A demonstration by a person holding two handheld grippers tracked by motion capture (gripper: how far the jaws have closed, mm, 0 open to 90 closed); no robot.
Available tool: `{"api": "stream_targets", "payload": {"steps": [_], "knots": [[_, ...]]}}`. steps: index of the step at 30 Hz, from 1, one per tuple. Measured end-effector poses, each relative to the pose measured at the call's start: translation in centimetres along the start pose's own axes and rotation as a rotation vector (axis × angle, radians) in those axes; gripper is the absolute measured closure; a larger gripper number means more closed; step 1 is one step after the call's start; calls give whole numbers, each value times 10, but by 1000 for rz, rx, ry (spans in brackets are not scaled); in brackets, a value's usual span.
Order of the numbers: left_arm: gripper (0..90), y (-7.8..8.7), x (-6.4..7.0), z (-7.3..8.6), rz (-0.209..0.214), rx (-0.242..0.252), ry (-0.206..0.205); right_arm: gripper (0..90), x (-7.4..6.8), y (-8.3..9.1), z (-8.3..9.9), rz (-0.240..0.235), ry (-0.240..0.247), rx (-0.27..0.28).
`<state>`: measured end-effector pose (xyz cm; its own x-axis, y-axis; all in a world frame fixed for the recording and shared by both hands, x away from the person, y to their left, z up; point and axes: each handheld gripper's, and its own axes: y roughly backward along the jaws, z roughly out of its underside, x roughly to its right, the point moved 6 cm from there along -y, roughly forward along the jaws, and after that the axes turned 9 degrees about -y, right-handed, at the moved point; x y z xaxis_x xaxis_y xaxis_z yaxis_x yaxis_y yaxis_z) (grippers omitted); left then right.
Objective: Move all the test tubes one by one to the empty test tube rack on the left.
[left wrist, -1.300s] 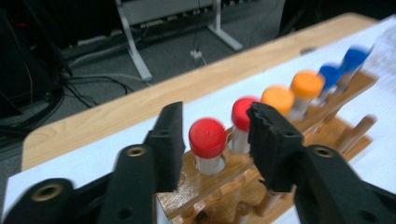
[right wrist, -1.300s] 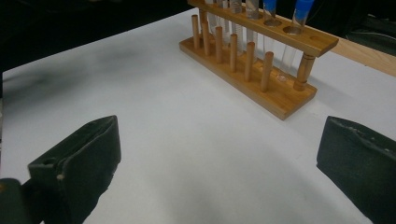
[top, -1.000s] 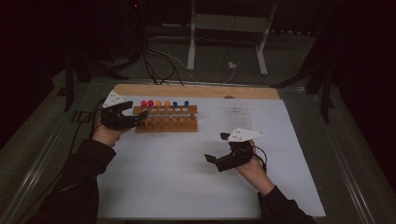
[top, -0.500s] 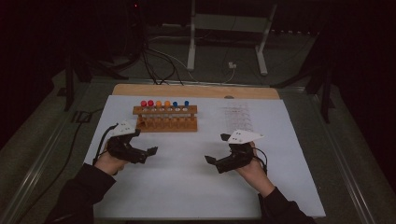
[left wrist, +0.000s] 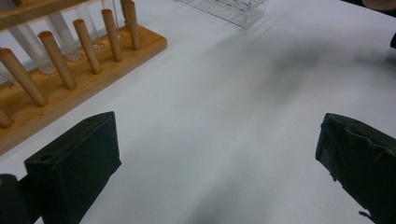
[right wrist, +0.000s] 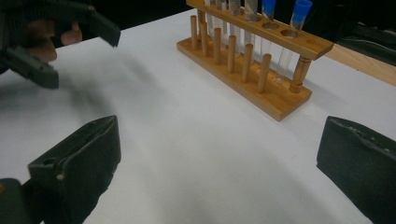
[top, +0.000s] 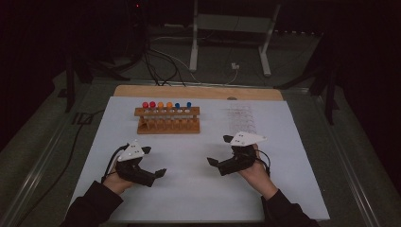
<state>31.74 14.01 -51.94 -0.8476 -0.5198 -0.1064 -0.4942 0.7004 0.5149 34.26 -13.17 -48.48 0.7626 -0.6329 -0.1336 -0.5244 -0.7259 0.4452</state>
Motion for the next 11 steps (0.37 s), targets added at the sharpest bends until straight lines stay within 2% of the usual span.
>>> {"api": "stream_targets", "payload": {"steps": [7, 11], "knots": [[5, -8, 10, 20, -36, -23, -20, 0, 0, -2, 1, 1, 3, 0], [5, -8, 8, 23, -46, -16, -19, 0, -1, -3, 1, -6, 1, -2]]}}
